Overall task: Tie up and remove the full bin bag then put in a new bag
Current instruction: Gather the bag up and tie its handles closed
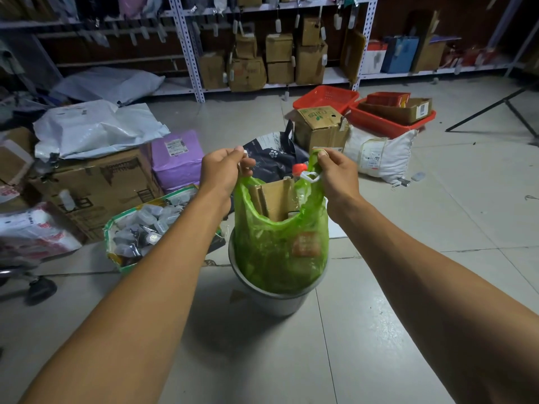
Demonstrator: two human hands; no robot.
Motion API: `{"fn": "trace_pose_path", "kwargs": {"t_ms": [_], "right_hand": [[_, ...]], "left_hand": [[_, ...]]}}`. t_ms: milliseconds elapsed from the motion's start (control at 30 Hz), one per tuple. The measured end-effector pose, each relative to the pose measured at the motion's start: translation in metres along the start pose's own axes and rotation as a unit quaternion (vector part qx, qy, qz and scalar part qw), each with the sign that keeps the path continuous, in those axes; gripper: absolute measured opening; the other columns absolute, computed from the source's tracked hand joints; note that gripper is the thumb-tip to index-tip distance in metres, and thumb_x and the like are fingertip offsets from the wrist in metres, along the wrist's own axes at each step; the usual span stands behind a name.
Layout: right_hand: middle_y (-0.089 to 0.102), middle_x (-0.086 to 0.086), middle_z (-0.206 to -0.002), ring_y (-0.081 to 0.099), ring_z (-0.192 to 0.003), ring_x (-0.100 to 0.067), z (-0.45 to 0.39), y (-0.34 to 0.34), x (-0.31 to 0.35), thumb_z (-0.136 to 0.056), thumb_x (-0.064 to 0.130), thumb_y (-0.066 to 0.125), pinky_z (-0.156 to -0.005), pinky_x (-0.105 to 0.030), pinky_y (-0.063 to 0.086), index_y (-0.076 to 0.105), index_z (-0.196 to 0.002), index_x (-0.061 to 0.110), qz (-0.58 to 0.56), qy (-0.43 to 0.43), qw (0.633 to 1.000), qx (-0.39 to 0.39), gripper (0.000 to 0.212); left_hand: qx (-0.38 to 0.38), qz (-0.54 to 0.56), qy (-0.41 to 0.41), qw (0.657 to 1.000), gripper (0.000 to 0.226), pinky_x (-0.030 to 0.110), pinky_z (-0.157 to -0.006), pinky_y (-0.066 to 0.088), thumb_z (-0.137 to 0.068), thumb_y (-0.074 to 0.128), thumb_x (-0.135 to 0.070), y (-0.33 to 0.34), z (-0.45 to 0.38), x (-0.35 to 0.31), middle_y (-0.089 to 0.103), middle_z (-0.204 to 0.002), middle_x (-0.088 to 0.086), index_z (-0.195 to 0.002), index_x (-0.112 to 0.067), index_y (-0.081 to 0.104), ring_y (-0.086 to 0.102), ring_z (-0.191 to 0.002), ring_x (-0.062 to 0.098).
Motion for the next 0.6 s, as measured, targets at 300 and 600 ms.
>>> {"fn": "trace_pose_path", "kwargs": {"t_ms": [300, 600], "right_hand": [[0.066, 0.000, -0.097, 0.066, -0.090, -0.022, 0.003, -0.015, -0.020, -0.078, 0.032, 0.072, -0.084, -0.044, 0.055, 0.061, -0.105, 0.025, 0.195, 0.034, 0.979, -0.039, 0.030], [0.070, 0.011, -0.075, 0.066, -0.073, -0.007, 0.001, -0.007, 0.024, -0.079, 0.011, 0.066, -0.069, -0.027, 0.057, 0.068, -0.071, 0.029, 0.150, -0.091, 0.983, -0.050, 0.020]], "left_hand": [[-0.003, -0.020, 0.014, 1.000, 0.027, 0.029, -0.069, 0.050, -0.099, 0.052, -0.023, -0.022, 0.002, 0.014, 0.066, -0.070, 0.000, -0.075, -0.017, 0.063, 0.061, -0.069, 0.014], [0.039, 0.031, 0.006, 0.999, 0.024, 0.041, -0.095, 0.049, -0.100, 0.052, -0.023, -0.005, 0.011, 0.010, 0.073, -0.108, 0.007, -0.087, -0.016, 0.071, 0.060, -0.099, 0.017]]}}
Point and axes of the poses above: each hand's wrist, its own z-axis away from the middle knuckle, its own y-axis out of the palm, x = y × z, the point moved 8 cm from there along -z, towards the middle knuckle
